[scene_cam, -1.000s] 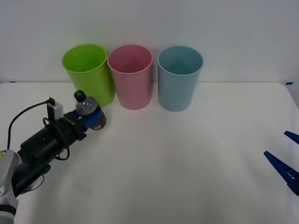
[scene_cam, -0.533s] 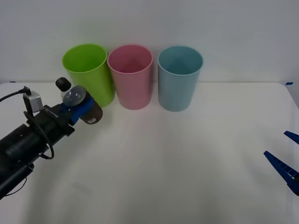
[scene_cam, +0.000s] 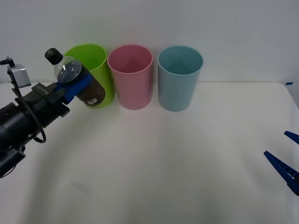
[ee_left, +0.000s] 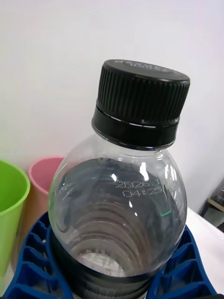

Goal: Grasp the object on the table and drop it into the matching bin: aluminum can to the light blue bin, PET bottle to the pink bin.

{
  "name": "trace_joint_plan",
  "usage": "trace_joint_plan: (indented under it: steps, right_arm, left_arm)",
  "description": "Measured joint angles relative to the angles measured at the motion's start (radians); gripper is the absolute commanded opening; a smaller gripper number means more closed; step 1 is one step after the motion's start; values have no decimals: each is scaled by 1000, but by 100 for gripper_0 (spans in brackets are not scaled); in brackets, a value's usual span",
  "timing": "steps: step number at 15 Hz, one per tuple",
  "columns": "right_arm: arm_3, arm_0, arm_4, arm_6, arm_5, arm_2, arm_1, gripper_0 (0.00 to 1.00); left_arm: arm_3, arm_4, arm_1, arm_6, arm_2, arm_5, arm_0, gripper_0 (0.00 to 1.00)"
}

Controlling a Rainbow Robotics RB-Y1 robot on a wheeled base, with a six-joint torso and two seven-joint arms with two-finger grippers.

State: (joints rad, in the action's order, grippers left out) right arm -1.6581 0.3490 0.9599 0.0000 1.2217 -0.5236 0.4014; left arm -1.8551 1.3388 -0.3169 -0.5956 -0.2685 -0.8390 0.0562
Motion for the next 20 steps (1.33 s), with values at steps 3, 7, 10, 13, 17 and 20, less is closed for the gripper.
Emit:
trace_joint_plan:
  steps: [3,7,10,13,17,20]
  right_arm:
    - [0,0,0,0,0,0,0,100]
    - [0,0,0,0,0,0,0,100]
    - [0,0,0,0,0,0,0,100]
    - [0,0,0,0,0,0,0,100]
    - [0,0,0,0,0,0,0,100]
    - [0,0,0,0,0,0,0,100]
  left_arm:
    - [0,82,0,-109,9,1,101,0]
    - [41,212,31,-201,13,11,233,0]
    - [161,267,43,-211,4,23,348,0]
    - [324,312,42,-210,-21,29,476,0]
    - [465,364,43,-198,-20,29,583,0]
    - [521,380,45,-197,3,30,635,0]
